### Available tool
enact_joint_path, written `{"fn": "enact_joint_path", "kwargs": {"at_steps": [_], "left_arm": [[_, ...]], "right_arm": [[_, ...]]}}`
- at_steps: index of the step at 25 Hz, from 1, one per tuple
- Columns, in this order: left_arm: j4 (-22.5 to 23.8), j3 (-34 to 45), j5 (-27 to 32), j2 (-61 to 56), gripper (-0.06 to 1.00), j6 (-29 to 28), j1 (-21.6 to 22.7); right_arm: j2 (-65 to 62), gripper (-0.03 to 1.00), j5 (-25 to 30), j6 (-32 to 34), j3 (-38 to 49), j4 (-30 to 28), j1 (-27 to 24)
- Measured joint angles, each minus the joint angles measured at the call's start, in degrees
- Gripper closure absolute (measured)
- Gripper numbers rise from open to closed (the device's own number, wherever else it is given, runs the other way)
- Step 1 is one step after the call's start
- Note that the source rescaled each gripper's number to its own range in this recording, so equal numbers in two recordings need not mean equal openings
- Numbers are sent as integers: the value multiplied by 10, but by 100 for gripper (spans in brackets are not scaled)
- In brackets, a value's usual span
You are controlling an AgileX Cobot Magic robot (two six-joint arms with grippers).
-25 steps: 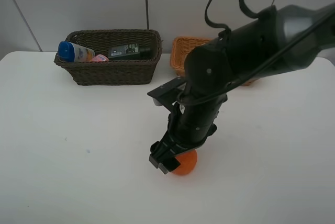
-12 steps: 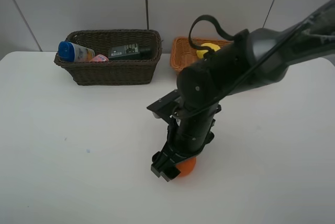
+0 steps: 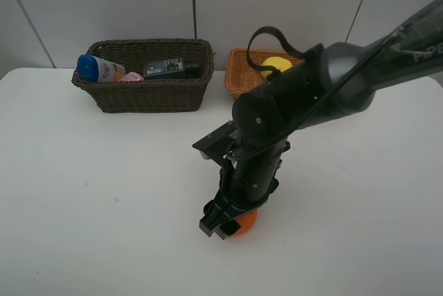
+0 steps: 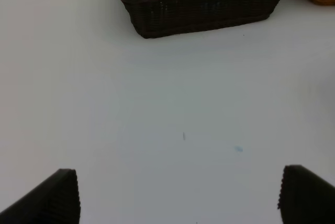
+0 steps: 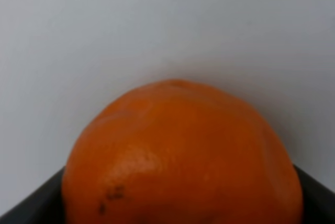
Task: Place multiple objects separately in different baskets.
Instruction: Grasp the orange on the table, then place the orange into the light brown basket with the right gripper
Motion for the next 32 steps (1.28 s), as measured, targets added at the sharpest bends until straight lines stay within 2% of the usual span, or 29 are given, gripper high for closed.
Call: {"fn": "enact_joint_path", "kwargs": {"at_steps": [7, 11, 14, 17, 20, 24, 27, 32], "left_arm": [[0, 0, 0, 0, -3, 0, 0], [0, 0, 0, 0, -3, 0, 0], [0, 0, 0, 0, -3, 0, 0], [0, 0, 0, 0, -3, 0, 0], [0, 0, 0, 0, -3, 0, 0], [0, 0, 0, 0, -3, 0, 0], [0, 0, 0, 0, -3, 0, 11], [0, 0, 0, 0, -3, 0, 60]], "right_arm": [[-15, 36, 30, -13, -5, -7, 0], [-64, 36, 62, -8, -52, -53, -11], [-78, 36, 77, -2, -114, -85, -59], [-63, 36, 73, 0, -183, -92, -144], [-22, 36, 52, -1, -255, -69, -227], [49, 36, 12, -4, -325, -29, -307], [93, 36, 4, -8, -361, -21, -333], [126, 36, -1, -9, -377, -18, -340]]}}
